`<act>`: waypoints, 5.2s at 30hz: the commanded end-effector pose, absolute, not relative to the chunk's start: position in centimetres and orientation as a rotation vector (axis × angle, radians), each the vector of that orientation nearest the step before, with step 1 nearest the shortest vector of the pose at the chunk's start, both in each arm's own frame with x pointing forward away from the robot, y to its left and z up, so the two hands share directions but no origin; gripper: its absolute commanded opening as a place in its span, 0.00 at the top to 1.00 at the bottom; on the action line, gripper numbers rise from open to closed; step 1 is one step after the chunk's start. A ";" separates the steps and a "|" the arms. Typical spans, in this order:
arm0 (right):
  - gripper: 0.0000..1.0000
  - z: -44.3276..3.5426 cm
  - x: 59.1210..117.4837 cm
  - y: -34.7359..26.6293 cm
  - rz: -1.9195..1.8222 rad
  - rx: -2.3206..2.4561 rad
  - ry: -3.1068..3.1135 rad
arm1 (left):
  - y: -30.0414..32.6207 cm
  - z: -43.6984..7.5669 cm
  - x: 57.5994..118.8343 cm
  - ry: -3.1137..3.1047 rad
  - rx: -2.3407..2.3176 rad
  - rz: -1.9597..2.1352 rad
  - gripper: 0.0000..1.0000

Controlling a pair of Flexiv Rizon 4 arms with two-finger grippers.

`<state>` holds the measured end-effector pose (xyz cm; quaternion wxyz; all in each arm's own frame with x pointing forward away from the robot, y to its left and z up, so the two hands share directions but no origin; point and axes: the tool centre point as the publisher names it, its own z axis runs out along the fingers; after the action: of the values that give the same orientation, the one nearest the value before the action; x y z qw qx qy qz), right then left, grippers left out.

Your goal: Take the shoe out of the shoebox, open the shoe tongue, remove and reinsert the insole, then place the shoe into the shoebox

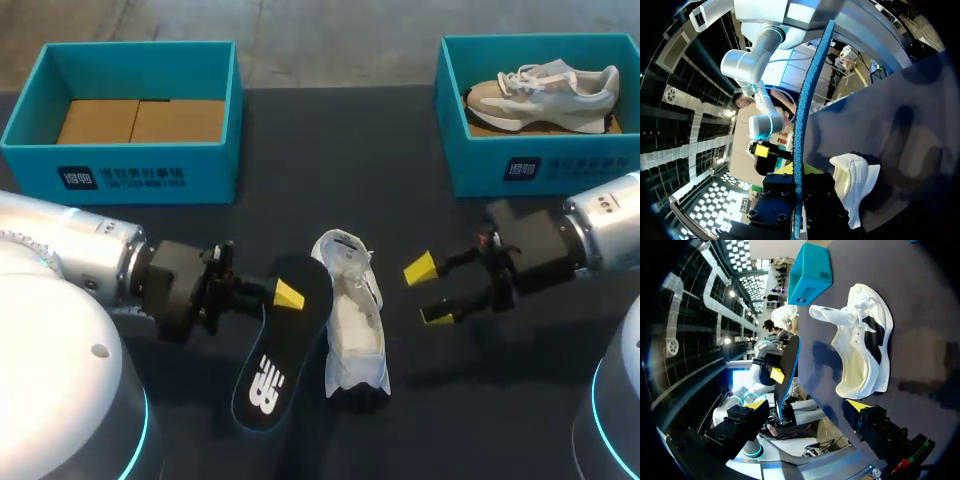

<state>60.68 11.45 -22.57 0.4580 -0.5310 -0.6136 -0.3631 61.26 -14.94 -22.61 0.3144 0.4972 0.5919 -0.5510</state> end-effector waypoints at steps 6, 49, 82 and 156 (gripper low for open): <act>0.00 -22.7 59.8 10.5 -0.844 -1.263 -1.531 | -15.2 -22.8 59.8 1.586 1.300 -1.460 1.00; 0.00 -26.8 56.9 9.9 -0.908 -1.031 -1.915 | -16.6 -23.4 57.2 1.724 1.131 -1.726 1.00; 0.00 -29.2 57.7 10.2 -0.717 -0.778 -2.415 | -17.3 -24.1 55.3 1.753 1.093 -1.838 1.00; 0.00 -36.0 61.2 10.3 -0.752 -0.633 -2.935 | -19.5 -25.6 56.0 1.786 0.790 -1.960 1.00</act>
<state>60.97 9.64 -35.39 0.0239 -0.2035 -0.9473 -0.2462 56.30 -19.40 -25.43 0.1850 0.2818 0.6324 -0.6975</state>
